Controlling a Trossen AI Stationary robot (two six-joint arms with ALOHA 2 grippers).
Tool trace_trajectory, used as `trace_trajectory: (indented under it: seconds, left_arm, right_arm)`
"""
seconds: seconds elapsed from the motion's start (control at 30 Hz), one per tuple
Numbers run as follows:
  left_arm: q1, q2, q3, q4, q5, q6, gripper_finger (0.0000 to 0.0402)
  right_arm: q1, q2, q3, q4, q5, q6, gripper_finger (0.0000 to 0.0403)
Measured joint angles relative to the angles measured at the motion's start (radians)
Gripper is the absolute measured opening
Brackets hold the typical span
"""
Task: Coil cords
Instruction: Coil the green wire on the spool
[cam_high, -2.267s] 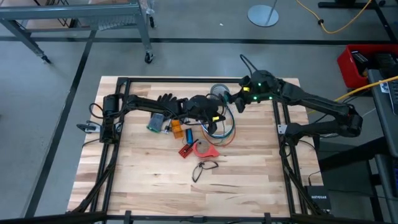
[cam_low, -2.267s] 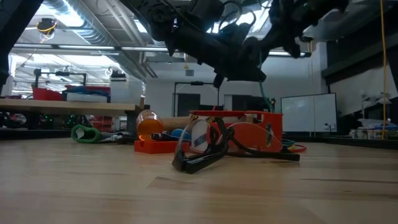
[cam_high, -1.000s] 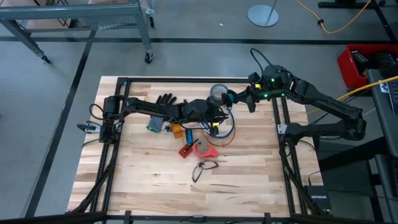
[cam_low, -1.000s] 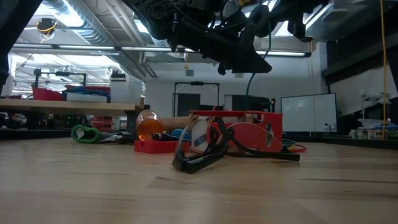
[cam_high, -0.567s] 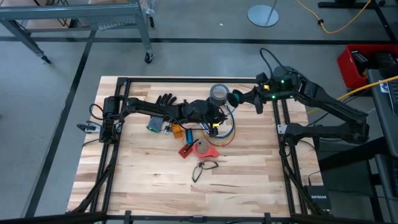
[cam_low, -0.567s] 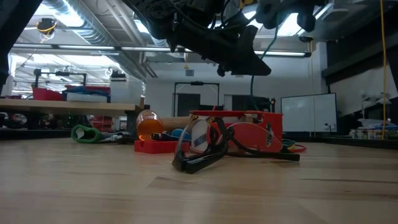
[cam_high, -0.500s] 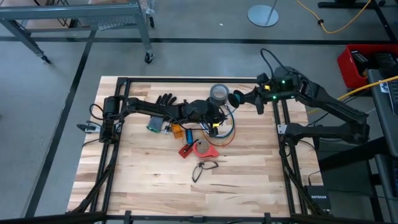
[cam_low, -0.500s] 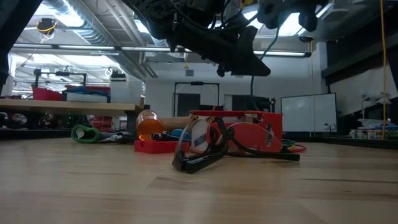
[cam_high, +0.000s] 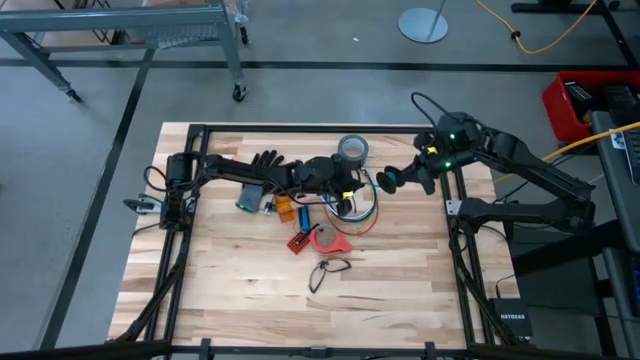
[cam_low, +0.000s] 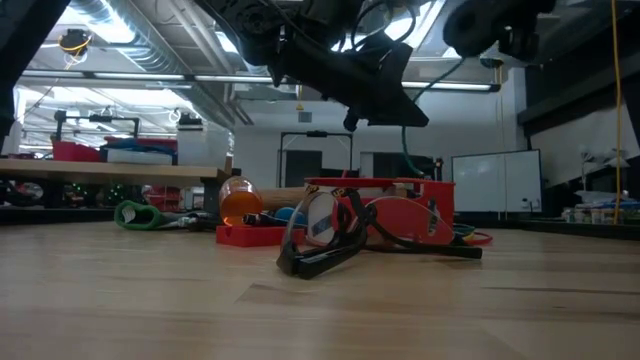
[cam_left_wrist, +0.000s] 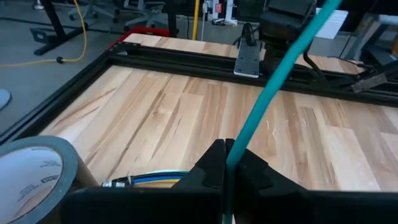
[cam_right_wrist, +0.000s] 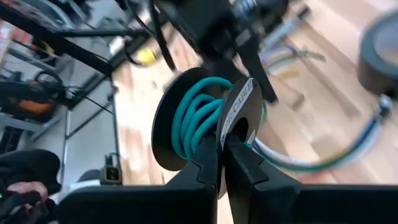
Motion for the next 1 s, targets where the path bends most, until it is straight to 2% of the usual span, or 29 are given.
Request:
trace_trajectory:
  seconds: [0.17,0.4,1.0]
  left_arm:
    - [0.023,0.0,0.0,-0.005,0.038,-0.052,0.0001]
    - [0.056,0.0,0.0,-0.001,0.071,-0.104,0.0]
    - [0.125,0.0,0.0,0.006,0.137,-0.143,0.0]
  right_arm:
    - [0.0,0.0,-0.011,-0.078,0.056,-0.001,0.0012]
    - [0.0,0.023,-0.051,-0.08,0.092,-0.001,0.0012]
    - [0.001,0.289,-0.071,0.028,0.122,-0.059,0.0012]
